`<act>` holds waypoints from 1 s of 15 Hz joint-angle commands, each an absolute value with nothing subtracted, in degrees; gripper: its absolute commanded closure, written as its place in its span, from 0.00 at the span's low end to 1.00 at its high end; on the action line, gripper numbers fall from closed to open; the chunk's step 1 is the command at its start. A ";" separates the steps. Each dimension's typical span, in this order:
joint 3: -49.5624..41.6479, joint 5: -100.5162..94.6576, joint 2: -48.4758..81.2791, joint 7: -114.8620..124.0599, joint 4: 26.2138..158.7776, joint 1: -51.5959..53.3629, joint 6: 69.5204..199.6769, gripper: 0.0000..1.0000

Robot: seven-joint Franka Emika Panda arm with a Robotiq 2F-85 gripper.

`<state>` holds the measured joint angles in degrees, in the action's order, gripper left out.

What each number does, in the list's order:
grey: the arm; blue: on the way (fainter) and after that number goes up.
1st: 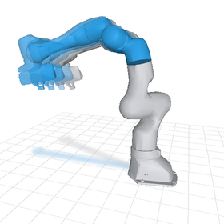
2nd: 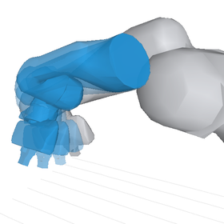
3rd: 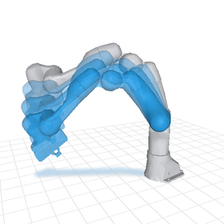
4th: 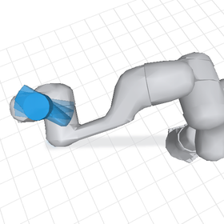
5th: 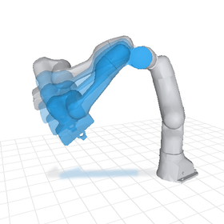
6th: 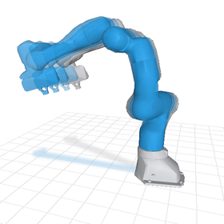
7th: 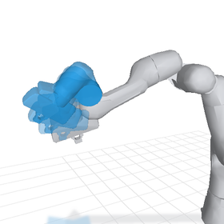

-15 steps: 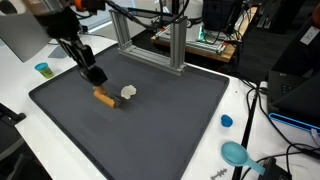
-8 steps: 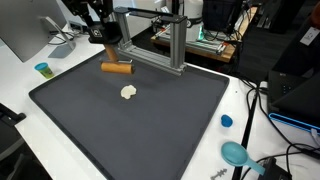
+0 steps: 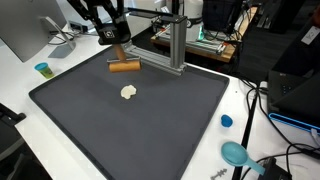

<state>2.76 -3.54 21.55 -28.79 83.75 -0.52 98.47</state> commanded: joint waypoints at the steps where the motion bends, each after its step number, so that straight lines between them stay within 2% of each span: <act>1: 3.81 -2.91 17.52 -42.36 87.79 -3.66 97.90 0.79; 7: 3.20 -4.63 16.40 -62.14 92.29 -4.91 98.32 0.79; 9: 2.61 -5.55 16.44 -62.85 94.08 -4.42 100.03 0.79; 10: 2.25 -3.54 18.01 -59.19 92.30 -4.42 96.82 0.79; 11: 2.43 -4.27 18.78 -60.30 91.33 -4.22 98.25 0.54; 14: 2.30 -4.20 19.17 -59.59 91.91 -4.28 97.95 0.54; 15: 2.64 -4.03 17.71 -61.02 93.84 -4.38 100.74 0.79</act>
